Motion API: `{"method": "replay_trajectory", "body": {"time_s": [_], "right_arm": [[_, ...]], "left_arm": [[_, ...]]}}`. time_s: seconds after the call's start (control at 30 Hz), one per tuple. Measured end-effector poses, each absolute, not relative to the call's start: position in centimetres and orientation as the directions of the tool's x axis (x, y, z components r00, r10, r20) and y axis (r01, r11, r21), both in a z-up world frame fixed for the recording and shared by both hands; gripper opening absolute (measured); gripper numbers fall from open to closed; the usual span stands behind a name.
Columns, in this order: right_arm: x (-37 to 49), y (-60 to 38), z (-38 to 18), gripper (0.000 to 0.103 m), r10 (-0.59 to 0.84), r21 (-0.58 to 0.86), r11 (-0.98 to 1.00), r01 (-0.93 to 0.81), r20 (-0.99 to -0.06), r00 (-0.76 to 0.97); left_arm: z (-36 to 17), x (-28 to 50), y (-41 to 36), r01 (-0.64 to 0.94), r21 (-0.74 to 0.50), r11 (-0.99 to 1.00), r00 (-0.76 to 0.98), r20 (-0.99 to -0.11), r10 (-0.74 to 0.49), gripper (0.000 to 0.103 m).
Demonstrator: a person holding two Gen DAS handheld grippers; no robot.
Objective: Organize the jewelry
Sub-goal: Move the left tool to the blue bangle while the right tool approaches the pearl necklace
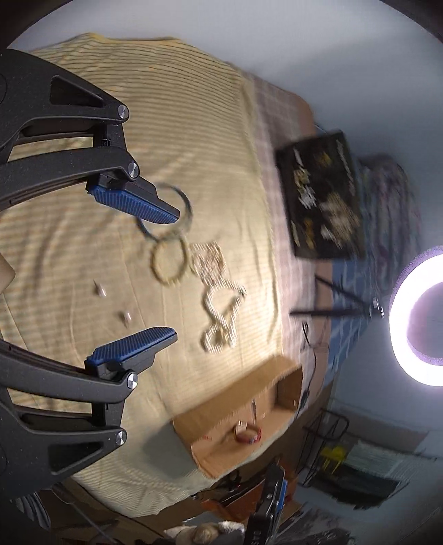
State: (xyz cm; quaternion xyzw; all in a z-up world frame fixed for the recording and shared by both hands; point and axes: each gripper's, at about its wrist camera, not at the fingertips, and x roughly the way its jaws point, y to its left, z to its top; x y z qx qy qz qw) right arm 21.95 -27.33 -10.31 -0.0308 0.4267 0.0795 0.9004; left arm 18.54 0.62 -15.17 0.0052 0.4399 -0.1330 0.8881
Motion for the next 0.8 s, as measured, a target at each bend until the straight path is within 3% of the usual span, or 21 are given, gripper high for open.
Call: {"method": "replay_trajectory", "body": {"time_s": [0.4, 0.6, 0.67, 0.8], "right_arm": [[26.0, -22.6, -13.5, 0.073, 0.173, 0.04, 0.967, -0.252, -0.828, 0.533], [27.7, -20.8, -14.7, 0.072, 0.197, 0.056, 0.957, -0.284, -0.845, 0.497], [28.3, -19.9, -15.3, 0.071, 0.2, 0.052, 0.952, -0.303, -0.853, 0.482], [29.5, -18.4, -16.6, 0.062, 0.217, 0.069, 0.942, -0.328, -0.873, 0.438]], "left_arm": [[-19.4, 19.9, 6.8, 0.108, -0.166, 0.98, 0.523, -0.829, -0.198, 0.065], [-20.9, 20.9, 8.2, 0.069, -0.202, 0.977, 0.502, -0.839, -0.209, 0.065], [-21.4, 21.4, 8.3, 0.064, -0.211, 0.975, 0.49, -0.845, -0.215, 0.056], [-22.4, 22.2, 8.5, 0.048, -0.234, 0.971, 0.472, -0.852, -0.229, 0.055]]}}
